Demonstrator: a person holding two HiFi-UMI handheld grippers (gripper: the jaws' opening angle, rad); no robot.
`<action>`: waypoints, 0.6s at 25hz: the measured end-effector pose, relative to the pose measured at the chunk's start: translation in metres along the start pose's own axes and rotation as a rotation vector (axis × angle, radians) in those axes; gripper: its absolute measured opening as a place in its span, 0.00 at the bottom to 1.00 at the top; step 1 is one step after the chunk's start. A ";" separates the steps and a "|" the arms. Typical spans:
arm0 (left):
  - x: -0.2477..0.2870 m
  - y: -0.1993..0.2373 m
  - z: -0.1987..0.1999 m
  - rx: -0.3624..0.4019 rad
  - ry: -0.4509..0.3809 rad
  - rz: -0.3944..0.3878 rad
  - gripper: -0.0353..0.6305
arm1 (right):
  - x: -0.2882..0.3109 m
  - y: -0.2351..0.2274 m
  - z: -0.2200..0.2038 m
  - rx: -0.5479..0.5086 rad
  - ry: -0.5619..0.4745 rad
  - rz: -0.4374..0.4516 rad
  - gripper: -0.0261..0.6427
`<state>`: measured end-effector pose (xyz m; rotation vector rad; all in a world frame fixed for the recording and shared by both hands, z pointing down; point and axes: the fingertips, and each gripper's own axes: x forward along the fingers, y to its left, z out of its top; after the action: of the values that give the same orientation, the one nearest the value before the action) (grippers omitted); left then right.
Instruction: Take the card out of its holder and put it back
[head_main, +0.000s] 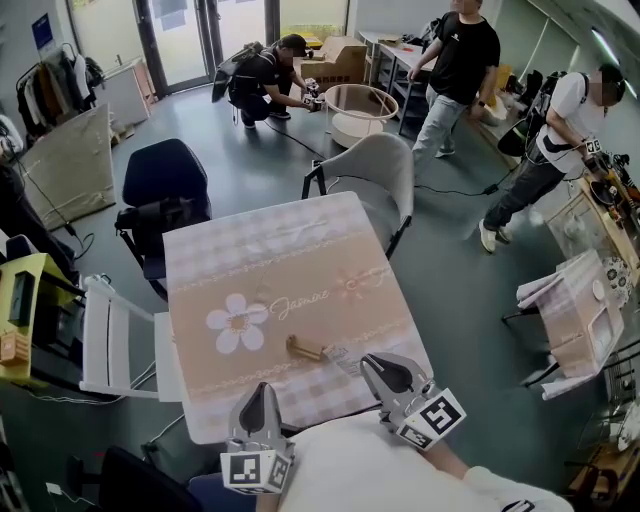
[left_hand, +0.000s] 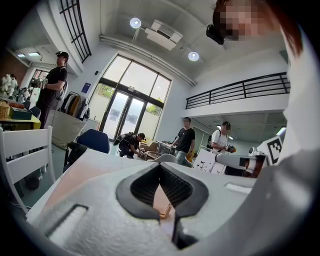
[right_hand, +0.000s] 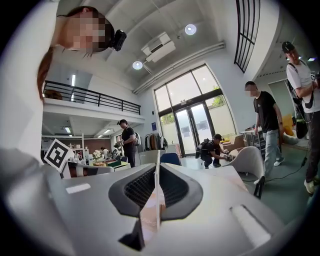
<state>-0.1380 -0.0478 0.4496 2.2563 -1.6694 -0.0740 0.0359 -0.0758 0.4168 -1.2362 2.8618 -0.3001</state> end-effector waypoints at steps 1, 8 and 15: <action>0.000 0.000 0.000 -0.001 -0.002 0.002 0.06 | 0.000 0.000 0.000 -0.001 0.001 0.002 0.07; 0.001 0.005 -0.001 -0.004 -0.006 0.017 0.06 | 0.004 -0.001 -0.002 0.001 0.004 0.010 0.07; 0.004 0.003 -0.001 -0.005 -0.001 0.018 0.06 | 0.002 -0.005 -0.002 0.005 0.001 0.000 0.07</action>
<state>-0.1397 -0.0518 0.4524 2.2372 -1.6881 -0.0755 0.0380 -0.0804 0.4196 -1.2356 2.8600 -0.3082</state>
